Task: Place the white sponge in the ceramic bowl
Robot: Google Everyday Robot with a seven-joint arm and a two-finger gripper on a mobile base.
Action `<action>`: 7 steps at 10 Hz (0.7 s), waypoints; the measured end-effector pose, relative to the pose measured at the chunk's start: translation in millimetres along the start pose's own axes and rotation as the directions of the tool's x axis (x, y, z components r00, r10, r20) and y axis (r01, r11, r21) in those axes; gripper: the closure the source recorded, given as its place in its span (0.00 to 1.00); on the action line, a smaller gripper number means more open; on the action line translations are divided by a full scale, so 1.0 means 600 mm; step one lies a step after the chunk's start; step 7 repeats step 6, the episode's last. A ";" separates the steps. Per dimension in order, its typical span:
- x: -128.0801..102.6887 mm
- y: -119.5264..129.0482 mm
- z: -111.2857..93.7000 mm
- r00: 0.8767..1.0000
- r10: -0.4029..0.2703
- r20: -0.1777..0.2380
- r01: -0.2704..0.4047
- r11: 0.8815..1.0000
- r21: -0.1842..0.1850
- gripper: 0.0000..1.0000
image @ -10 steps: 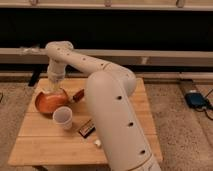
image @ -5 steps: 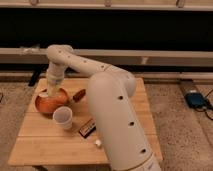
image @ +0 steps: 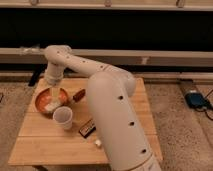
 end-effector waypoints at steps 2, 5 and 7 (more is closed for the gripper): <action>0.005 0.001 -0.005 1.000 0.004 -0.004 -0.004 1.000 0.008 0.20; 0.002 0.001 -0.003 1.000 0.002 -0.003 -0.002 1.000 0.007 0.20; 0.004 0.001 -0.005 1.000 0.004 -0.003 -0.004 1.000 0.008 0.20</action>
